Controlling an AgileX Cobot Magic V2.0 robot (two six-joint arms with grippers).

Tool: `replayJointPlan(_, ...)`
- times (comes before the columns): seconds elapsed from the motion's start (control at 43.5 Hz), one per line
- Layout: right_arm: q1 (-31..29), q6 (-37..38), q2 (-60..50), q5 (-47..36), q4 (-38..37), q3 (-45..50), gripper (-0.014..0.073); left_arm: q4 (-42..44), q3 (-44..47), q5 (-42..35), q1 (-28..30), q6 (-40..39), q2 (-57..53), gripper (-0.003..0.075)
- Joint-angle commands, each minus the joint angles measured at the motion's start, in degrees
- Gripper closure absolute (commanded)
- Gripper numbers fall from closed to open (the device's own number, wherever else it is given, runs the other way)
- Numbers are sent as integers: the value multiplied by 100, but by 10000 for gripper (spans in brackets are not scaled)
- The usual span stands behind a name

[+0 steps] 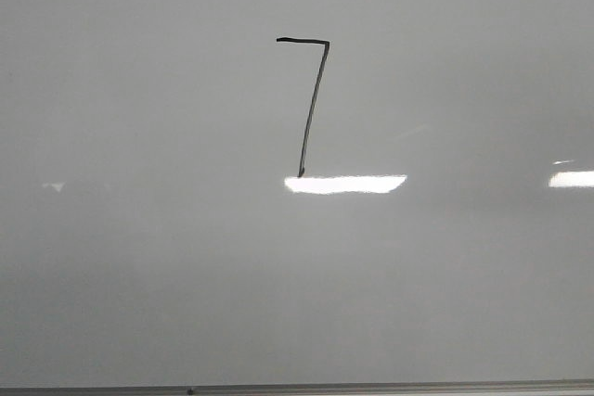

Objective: Write number 7 on whiteboard

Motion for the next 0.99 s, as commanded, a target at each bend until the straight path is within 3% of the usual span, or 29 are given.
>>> replayJointPlan(0.0,-33,-9,70,-348,-53,-111,661,89,84,-998,-118,-189,-86,741)
replayJointPlan(0.207,-33,-9,70,-348,-53,-111,661,-203,71,-1126,-416,463,-86,741)
replayJointPlan(0.575,-33,-9,70,-348,-53,-111,661,-232,71,-1687,-405,463,-86,741)
replayJointPlan(0.966,-33,-9,70,-348,-53,-111,661,-232,71,-1679,-405,463,-86,741)
